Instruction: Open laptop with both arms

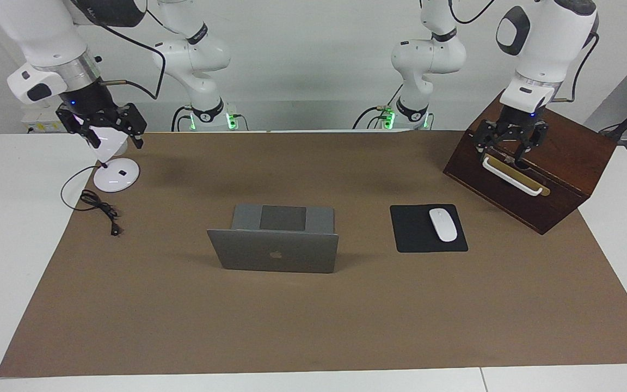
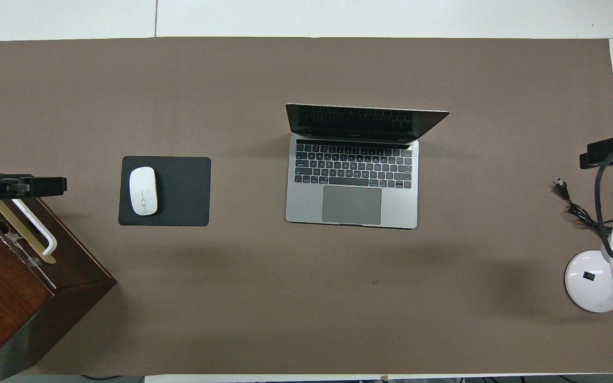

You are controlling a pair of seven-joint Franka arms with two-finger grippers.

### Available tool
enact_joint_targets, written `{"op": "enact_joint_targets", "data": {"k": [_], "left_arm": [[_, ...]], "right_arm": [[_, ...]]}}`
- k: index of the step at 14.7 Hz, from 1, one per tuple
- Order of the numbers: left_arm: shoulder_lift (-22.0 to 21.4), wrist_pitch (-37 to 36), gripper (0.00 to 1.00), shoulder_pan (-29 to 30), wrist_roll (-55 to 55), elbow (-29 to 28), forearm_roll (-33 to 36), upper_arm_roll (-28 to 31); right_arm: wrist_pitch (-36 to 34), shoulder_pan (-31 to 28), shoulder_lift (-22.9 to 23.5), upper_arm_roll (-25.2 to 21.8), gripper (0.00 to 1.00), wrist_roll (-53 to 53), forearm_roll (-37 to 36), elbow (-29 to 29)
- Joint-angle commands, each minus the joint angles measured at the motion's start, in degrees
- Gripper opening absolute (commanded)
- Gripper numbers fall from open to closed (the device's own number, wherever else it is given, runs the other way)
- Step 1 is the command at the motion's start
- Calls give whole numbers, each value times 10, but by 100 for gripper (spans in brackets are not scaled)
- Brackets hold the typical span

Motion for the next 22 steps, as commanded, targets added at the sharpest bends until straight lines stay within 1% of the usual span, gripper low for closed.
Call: {"op": "enact_joint_targets", "data": {"k": [1, 3, 5, 8, 10, 13, 22], "left_arm": [[65, -88, 100, 10, -9, 121, 9, -6], [90, -138, 100, 10, -10, 180, 4, -6], [107, -175, 100, 10, -10, 212, 0, -7], [107, -207, 100, 10, -10, 205, -5, -6], [106, -212, 100, 15, -10, 201, -5, -6], [105, -208, 100, 14, -9, 197, -4, -7], [106, -202, 100, 16, -9, 198, -4, -6]], "right_arm": [[-14, -13, 17, 7, 99, -5, -2, 25], [-15, -13, 17, 7, 99, -1, -1, 26], [-15, -13, 17, 7, 99, -1, -1, 27], [-15, -13, 17, 7, 99, 1, -4, 27], [-23, -11, 19, 7, 99, 1, -8, 38], [-42, -10, 39, 8, 99, 2, -8, 66], [-32, -13, 41, 8, 99, 3, -4, 58]]}}
